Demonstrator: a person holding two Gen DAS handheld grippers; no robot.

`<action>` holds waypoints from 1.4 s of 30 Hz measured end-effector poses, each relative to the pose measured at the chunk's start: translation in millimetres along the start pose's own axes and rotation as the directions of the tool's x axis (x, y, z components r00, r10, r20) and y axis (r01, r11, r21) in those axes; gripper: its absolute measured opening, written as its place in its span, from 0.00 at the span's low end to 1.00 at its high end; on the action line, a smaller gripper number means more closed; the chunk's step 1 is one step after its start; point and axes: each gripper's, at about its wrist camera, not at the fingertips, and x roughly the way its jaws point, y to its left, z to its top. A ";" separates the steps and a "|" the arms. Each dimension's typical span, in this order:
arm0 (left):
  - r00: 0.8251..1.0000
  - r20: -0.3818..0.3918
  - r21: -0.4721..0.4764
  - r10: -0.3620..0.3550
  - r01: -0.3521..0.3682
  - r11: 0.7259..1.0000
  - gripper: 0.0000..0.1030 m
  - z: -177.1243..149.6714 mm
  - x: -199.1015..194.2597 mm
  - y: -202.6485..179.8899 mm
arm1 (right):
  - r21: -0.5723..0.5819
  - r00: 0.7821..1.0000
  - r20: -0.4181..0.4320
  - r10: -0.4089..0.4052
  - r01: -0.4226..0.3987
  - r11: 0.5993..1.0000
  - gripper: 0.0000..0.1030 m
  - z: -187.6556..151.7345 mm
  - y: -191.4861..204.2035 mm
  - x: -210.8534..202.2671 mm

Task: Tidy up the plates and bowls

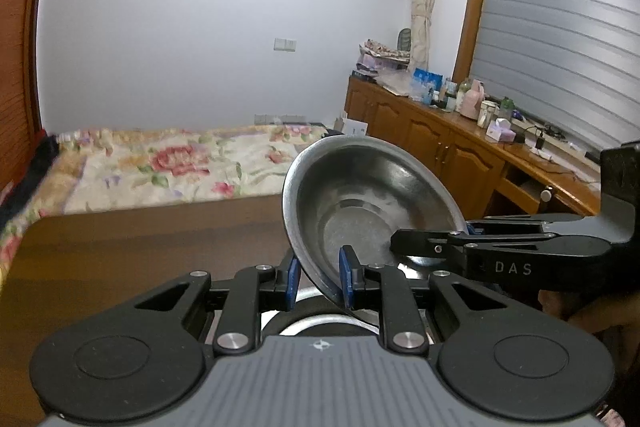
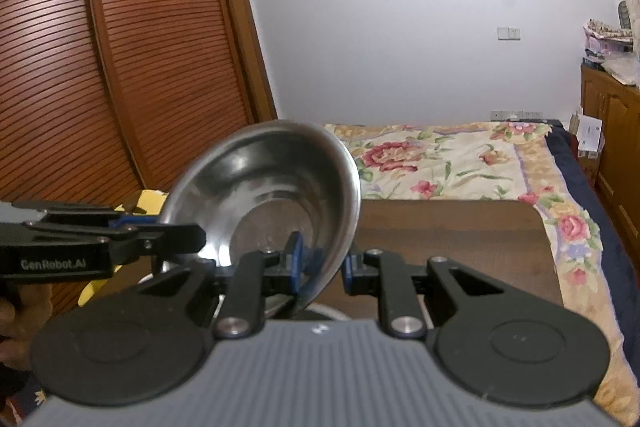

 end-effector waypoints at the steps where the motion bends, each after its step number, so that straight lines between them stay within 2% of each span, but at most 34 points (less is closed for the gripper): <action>1: 1.000 -0.012 -0.005 -0.010 0.010 1.000 0.22 -4.1 0.7 0.0 | 0.004 1.000 -0.004 0.005 -0.005 1.000 0.21 -2.9 0.1 -0.4; 5: 0.999 -0.044 -0.021 -0.029 0.028 0.999 0.23 -18.5 -0.4 -1.1 | 0.022 0.999 -0.031 0.018 -0.018 1.000 0.21 -11.7 0.9 -2.5; 15: 0.994 -0.109 -0.027 -0.005 0.002 1.000 0.22 -46.1 8.6 3.2 | 0.057 0.996 -0.085 0.039 -0.034 0.998 0.18 -41.0 2.8 -0.8; 25: 0.986 -0.152 0.027 0.068 -0.064 0.998 0.23 -65.2 23.1 4.9 | 0.065 0.990 -0.137 0.027 -0.018 0.998 0.18 -63.2 7.9 10.8; 30: 0.983 -0.152 0.050 0.107 -0.100 0.994 0.23 -71.4 27.5 5.8 | 0.057 0.988 -0.155 0.024 -0.015 0.998 0.18 -69.7 9.3 14.2; 42: 0.977 -0.151 0.089 0.151 -0.139 0.986 0.22 -76.5 32.5 1.3 | 0.013 0.982 -0.185 0.021 -0.018 1.000 0.18 -71.3 10.2 19.0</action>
